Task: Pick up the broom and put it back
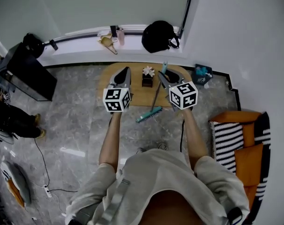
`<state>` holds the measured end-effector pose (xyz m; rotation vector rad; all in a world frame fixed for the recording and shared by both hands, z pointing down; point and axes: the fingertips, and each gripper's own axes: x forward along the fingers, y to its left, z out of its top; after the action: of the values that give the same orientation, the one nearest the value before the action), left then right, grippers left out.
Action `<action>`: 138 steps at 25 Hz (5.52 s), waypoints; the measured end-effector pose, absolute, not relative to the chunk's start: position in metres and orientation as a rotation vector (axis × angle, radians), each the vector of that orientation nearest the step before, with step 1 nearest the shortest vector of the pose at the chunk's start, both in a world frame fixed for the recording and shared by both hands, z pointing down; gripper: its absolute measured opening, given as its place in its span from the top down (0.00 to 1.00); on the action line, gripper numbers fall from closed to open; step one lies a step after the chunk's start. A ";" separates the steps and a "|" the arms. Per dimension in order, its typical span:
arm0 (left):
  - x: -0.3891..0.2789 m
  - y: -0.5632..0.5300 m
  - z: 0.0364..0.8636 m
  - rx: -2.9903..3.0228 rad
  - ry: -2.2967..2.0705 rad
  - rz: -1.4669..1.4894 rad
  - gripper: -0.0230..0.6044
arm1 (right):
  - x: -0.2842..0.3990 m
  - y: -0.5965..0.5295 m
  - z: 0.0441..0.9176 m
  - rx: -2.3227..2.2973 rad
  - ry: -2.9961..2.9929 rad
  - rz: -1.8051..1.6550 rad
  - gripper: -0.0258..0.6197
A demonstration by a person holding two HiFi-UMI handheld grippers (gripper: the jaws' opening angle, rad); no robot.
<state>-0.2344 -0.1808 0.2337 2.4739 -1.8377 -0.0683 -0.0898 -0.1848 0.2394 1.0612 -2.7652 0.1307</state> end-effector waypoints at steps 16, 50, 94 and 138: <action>-0.109 -0.210 0.242 2.715 -1.445 -0.032 0.96 | 0.036 -0.170 0.248 1.440 -2.612 0.222 0.82; 0.025 -0.243 0.423 2.505 -1.397 0.179 0.96 | 0.194 -0.222 0.436 1.452 -2.462 0.416 0.81; -0.010 -0.223 0.655 2.247 -1.388 0.306 0.95 | 0.190 -0.309 0.677 1.295 -2.423 0.652 0.81; 0.001 -0.218 0.674 2.225 -1.357 0.325 0.95 | 0.173 -0.316 0.684 1.211 -2.565 0.744 0.67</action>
<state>0.0006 -0.2184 0.6737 2.2248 -1.3574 0.3251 0.1730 -0.3157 0.6844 1.2107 -2.5654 0.7438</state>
